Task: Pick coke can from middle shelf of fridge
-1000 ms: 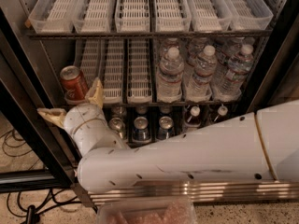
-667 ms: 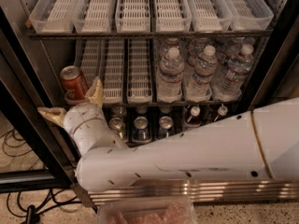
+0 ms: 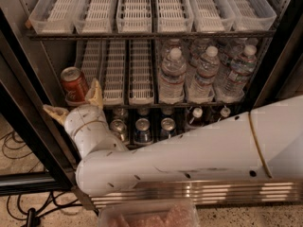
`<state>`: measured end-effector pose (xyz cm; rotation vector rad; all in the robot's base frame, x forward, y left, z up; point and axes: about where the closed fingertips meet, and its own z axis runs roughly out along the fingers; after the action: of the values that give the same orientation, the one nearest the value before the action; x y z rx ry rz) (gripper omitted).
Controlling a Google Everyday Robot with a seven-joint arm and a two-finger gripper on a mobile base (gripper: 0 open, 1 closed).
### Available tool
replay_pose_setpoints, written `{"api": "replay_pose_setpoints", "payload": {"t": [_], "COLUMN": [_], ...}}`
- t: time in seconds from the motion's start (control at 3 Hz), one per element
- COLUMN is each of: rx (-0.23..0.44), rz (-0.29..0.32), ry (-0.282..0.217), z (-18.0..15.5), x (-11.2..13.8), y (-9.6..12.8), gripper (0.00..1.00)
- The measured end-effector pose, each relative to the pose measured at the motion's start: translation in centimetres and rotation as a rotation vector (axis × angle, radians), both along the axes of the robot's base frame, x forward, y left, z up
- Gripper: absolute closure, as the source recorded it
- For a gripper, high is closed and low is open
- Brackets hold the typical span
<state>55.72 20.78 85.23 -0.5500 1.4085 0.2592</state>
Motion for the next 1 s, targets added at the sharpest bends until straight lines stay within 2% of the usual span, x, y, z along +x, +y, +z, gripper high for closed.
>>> {"api": "replay_pose_setpoints", "payload": {"t": [0.33, 0.67, 1.0], "rx": [-0.004, -0.004, -0.004], "rz": [-0.012, -0.016, -0.02], "ry": [-0.003, -0.003, -0.003], "z": [-0.09, -0.16, -0.22], "x": [0.07, 0.1, 0.12], "y": [-0.16, -0.2, -0.23], "gripper": [0.22, 0.28, 0.39]}}
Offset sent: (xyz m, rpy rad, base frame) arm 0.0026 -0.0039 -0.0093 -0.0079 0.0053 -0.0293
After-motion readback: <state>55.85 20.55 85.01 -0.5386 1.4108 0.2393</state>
